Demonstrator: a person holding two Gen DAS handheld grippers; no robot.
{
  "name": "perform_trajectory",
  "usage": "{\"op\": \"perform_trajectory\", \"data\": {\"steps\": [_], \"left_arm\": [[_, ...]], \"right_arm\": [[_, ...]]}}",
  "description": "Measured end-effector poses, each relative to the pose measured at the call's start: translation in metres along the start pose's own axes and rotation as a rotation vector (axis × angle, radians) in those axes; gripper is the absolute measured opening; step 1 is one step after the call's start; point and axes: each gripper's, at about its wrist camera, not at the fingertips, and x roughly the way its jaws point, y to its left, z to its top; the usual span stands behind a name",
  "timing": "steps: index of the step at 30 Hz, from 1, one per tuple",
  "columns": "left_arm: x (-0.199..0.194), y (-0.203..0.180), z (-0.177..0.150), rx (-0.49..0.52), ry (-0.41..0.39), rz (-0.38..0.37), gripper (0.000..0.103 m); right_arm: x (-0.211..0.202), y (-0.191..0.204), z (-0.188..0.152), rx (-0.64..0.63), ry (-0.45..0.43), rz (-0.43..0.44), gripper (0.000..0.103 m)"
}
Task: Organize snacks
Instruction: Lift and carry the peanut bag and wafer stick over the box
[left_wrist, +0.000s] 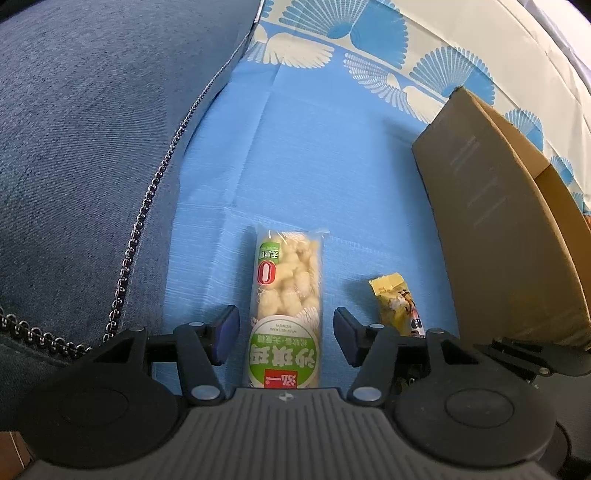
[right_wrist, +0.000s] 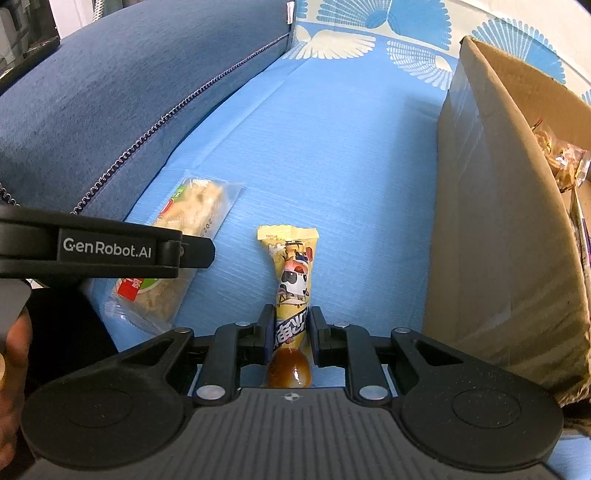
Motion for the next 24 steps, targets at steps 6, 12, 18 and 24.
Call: {"op": "perform_trajectory", "data": {"steps": [6, 12, 18, 24], "left_arm": [[0.003, -0.008, 0.000, 0.043, 0.005, 0.024, 0.062], [0.007, -0.017, -0.003, 0.090, -0.017, 0.065, 0.041], [0.002, -0.025, -0.006, 0.119, -0.079, 0.065, 0.040], [-0.019, -0.017, -0.006, 0.093, -0.200, -0.001, 0.040]], "right_arm": [[-0.002, -0.001, 0.001, -0.007, -0.023, 0.004, 0.015], [-0.017, -0.003, 0.006, -0.002, -0.086, 0.025, 0.014], [-0.032, -0.004, 0.008, 0.016, -0.140, 0.047, 0.014], [-0.060, -0.019, 0.015, 0.071, -0.225, 0.079, 0.014]]}}
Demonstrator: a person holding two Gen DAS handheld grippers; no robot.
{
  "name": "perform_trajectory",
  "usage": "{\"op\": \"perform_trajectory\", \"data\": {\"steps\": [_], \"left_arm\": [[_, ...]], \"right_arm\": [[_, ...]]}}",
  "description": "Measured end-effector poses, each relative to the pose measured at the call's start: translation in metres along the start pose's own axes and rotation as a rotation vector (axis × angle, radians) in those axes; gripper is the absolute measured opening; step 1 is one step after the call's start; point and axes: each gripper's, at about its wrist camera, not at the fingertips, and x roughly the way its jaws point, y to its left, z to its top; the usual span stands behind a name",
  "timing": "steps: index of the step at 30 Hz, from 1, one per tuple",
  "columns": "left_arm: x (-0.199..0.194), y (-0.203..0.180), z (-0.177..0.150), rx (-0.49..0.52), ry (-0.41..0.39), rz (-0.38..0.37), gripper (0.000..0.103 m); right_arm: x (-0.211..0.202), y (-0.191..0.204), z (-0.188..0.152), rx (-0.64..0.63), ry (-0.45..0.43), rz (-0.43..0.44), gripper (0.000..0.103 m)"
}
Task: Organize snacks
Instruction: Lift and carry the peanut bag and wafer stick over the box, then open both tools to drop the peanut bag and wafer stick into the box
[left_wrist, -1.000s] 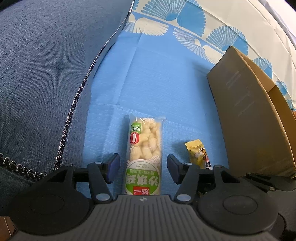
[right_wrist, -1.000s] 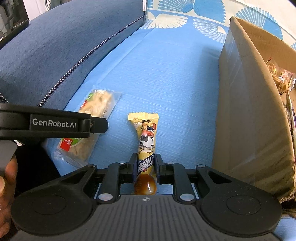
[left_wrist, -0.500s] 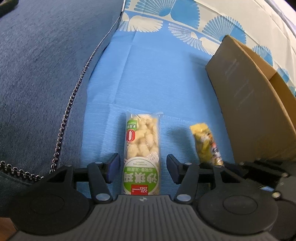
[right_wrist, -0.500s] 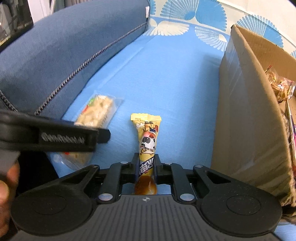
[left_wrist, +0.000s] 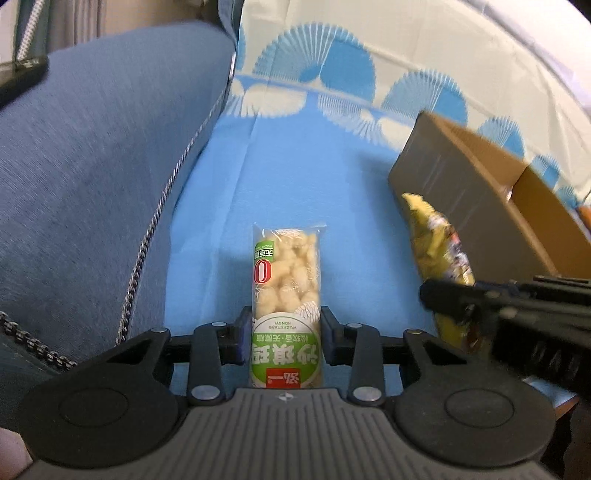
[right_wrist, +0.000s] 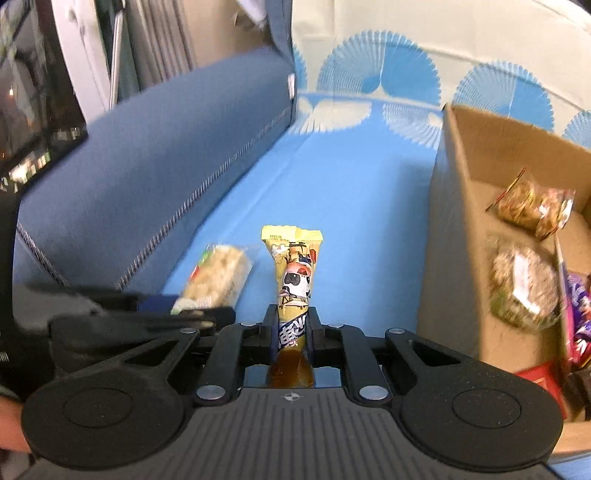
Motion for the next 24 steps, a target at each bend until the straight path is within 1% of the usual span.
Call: {"op": "perform_trajectory", "data": {"steps": [4, 9, 12, 16, 18, 24], "left_arm": [[-0.016, 0.001, 0.003, -0.017, -0.074, -0.027, 0.040], [-0.025, -0.010, 0.010, -0.056, -0.084, -0.042, 0.040], [-0.033, -0.026, 0.022, -0.066, -0.106, -0.064, 0.040], [-0.041, -0.059, 0.050, -0.045, -0.145, -0.102, 0.040], [-0.043, -0.078, 0.065, -0.036, -0.165, -0.133, 0.040], [-0.046, -0.148, 0.106, 0.022, -0.222, -0.222, 0.040]], "right_arm": [[-0.020, -0.016, 0.011, 0.061, -0.061, 0.012, 0.014], [-0.047, -0.041, 0.019, 0.133, -0.136, 0.013, 0.014], [-0.063, -0.056, 0.024, 0.162, -0.191, -0.004, 0.014], [-0.074, -0.082, 0.034, 0.191, -0.262, -0.056, 0.014], [-0.081, -0.096, 0.037, 0.220, -0.296, -0.089, 0.014], [-0.098, -0.135, 0.040, 0.298, -0.388, -0.223, 0.014]]}}
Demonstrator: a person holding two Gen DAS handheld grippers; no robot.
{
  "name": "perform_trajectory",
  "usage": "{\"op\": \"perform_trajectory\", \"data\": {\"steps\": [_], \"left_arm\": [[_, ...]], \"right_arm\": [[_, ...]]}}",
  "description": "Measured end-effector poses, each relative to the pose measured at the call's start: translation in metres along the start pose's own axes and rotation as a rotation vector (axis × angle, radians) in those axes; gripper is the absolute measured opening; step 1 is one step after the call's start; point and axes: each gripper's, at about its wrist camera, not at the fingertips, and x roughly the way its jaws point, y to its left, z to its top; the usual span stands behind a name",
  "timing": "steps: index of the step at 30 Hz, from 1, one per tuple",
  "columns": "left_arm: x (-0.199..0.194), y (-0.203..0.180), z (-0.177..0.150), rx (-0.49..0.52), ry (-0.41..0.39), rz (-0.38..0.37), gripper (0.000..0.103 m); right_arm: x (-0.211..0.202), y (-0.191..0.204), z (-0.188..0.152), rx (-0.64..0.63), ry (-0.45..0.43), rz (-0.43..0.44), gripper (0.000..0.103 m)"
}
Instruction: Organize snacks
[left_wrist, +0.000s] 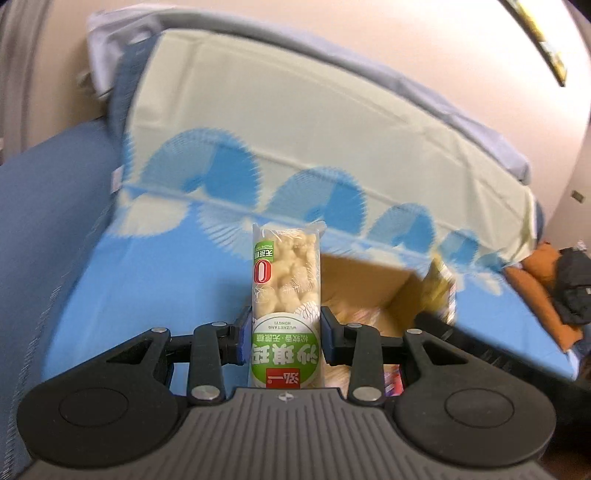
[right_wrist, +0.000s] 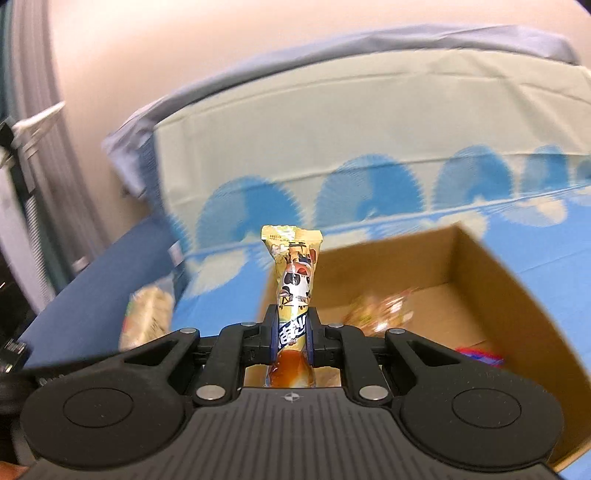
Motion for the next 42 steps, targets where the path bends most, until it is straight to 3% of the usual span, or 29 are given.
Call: {"op": "perform_trajectory", "data": {"steps": [10, 22, 24, 26, 28, 31, 35, 38, 40, 42], "left_arm": [[0.036, -0.078, 0.018, 0.048, -0.014, -0.082, 0.040], [0.047, -0.096, 0.015, 0.083, 0.000, -0.106, 0.040], [0.047, -0.096, 0.016, 0.078, 0.010, -0.109, 0.046], [0.044, -0.095, 0.017, 0.067, 0.006, -0.108, 0.069], [0.036, -0.094, 0.017, 0.062, -0.010, -0.109, 0.074], [0.019, -0.089, 0.014, 0.055, -0.023, -0.109, 0.084], [-0.008, -0.076, 0.001, 0.058, -0.044, -0.114, 0.088], [-0.030, -0.064, -0.011, 0.081, -0.069, -0.134, 0.089], [-0.042, -0.055, -0.018, 0.085, -0.074, -0.134, 0.093], [-0.054, -0.048, -0.023, 0.085, -0.080, -0.136, 0.097]], "right_arm": [[0.000, -0.038, 0.007, 0.069, -0.037, -0.093, 0.014], [-0.007, -0.053, 0.009, 0.109, -0.058, -0.110, 0.014], [-0.007, -0.054, 0.009, 0.113, -0.054, -0.114, 0.015], [-0.006, -0.056, 0.008, 0.124, -0.048, -0.146, 0.017], [-0.007, -0.061, 0.007, 0.150, -0.048, -0.177, 0.044], [-0.009, -0.067, 0.004, 0.176, -0.042, -0.198, 0.053], [-0.015, -0.065, -0.001, 0.163, -0.048, -0.206, 0.064], [-0.025, -0.062, -0.003, 0.133, -0.060, -0.193, 0.081], [-0.033, -0.060, -0.004, 0.107, -0.068, -0.187, 0.099], [-0.041, -0.059, -0.005, 0.077, -0.073, -0.184, 0.102]]}}
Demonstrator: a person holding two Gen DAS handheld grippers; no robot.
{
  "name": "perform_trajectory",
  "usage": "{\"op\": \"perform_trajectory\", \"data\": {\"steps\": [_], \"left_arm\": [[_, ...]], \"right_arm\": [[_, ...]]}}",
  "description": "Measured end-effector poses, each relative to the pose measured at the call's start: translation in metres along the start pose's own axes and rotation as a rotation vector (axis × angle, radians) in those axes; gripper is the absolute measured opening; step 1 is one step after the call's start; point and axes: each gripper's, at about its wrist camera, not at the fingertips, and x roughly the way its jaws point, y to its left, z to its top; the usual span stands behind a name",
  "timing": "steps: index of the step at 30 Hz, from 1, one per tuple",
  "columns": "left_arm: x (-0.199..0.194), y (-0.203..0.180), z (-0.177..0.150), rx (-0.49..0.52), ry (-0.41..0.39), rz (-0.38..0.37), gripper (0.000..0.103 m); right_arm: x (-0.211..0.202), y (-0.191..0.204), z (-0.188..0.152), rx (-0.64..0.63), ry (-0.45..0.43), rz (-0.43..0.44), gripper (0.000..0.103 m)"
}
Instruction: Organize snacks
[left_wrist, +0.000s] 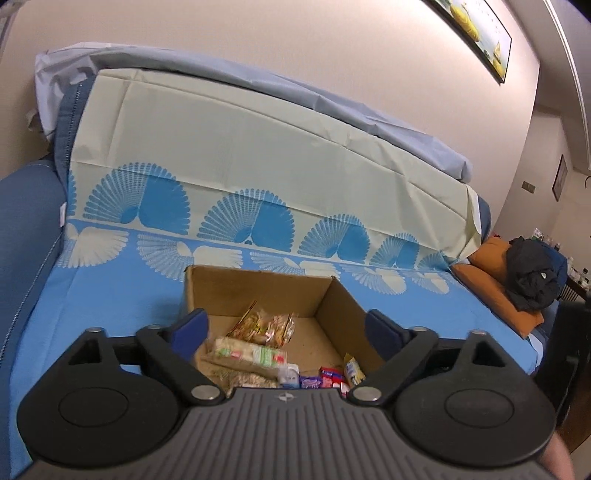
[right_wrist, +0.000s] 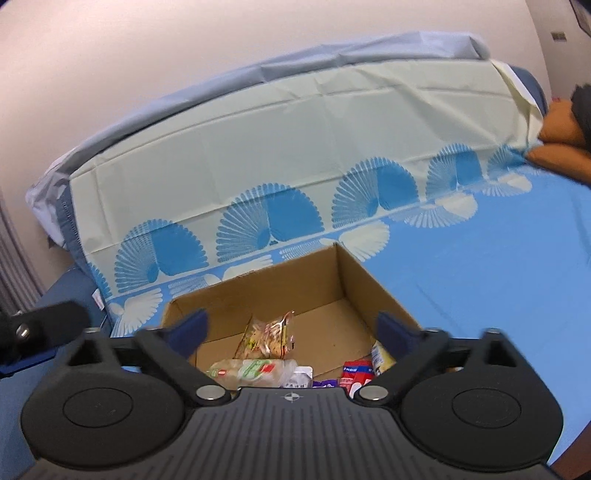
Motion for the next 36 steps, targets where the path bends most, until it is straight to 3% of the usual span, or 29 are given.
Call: {"op": "perform_trajectory", "data": {"steps": [6, 10, 14, 19, 25, 36], "left_arm": [[-0.031, 0.002, -0.020, 0.028, -0.019, -0.009, 0.102], [-0.033, 0.003, -0.042, -0.006, 0.050, -0.005, 0.102], [-0.025, 0.002, -0.063, -0.012, 0.146, 0.063, 0.102], [-0.012, 0.007, -0.082, -0.041, 0.245, 0.146, 0.103], [0.000, 0.007, -0.098, -0.042, 0.301, 0.189, 0.103], [0.010, 0.006, -0.111, -0.049, 0.313, 0.212, 0.103]], "right_arm": [[-0.031, -0.007, 0.017, -0.040, 0.060, -0.015, 0.102], [-0.057, -0.016, 0.004, -0.099, 0.073, -0.018, 0.102], [-0.063, -0.024, -0.015, -0.068, 0.106, 0.005, 0.102], [-0.059, -0.018, -0.034, -0.186, 0.148, -0.029, 0.102], [-0.052, -0.030, -0.039, -0.175, 0.204, -0.051, 0.102], [-0.042, -0.022, -0.045, -0.233, 0.238, -0.022, 0.102]]}}
